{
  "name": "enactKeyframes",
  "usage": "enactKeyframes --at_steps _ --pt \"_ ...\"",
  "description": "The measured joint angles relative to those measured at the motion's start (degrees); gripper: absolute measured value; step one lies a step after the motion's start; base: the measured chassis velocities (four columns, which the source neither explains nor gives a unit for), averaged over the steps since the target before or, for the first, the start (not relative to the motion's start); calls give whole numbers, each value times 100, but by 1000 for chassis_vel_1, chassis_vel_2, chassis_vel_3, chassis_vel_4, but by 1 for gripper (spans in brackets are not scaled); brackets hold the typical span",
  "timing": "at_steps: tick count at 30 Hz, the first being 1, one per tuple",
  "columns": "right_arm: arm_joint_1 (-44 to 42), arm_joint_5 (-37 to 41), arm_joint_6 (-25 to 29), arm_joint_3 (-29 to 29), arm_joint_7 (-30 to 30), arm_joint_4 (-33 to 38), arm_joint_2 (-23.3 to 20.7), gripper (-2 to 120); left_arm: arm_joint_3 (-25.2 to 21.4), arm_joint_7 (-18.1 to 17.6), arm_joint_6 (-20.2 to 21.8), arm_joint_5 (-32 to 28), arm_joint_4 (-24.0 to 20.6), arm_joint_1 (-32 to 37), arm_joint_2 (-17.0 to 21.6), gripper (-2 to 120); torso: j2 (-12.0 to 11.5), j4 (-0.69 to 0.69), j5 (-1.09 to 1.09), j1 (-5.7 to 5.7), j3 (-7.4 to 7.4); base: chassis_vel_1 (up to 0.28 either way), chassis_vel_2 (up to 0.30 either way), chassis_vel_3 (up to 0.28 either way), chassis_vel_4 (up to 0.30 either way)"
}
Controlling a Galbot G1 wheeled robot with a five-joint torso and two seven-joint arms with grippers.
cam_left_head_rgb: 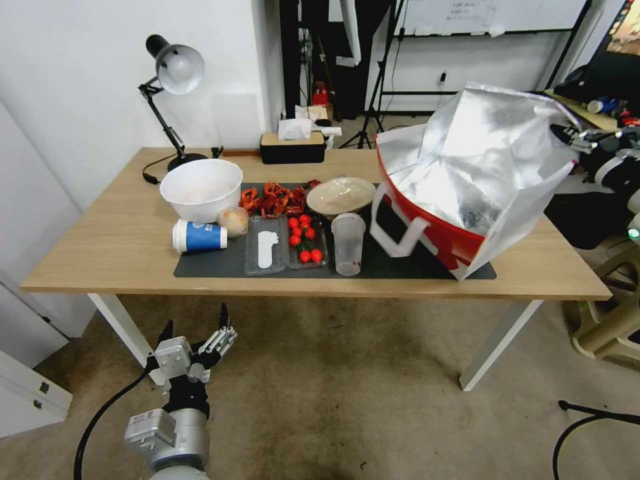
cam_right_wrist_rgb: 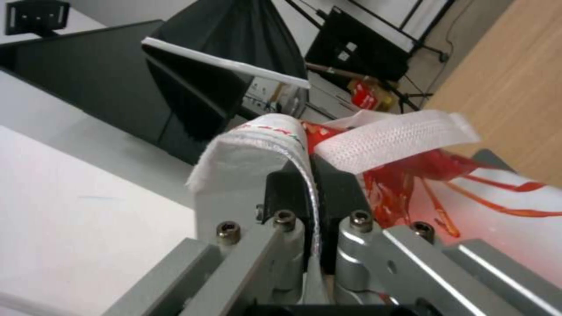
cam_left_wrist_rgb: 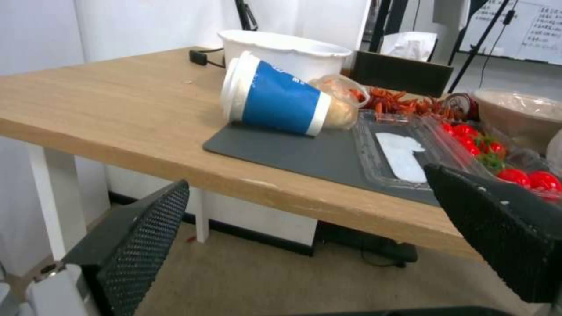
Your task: Pick up the food delivery bag from the floor and place it on the table.
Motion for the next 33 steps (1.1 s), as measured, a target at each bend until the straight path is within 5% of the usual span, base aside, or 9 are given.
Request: enactKeyframes --at_steps 15,33 --pt "25 -257 -81 -202 -65 -193 84 0 2 1 -26 35 -14 12 -45 100 0 0 0 0 0 0 0 0 0" --pt "104 -625 -67 -248 -204 -230 -138 65 28 10 -27 62 20 7 -62 100 0 0 -1 0 0 0 0 0 0"
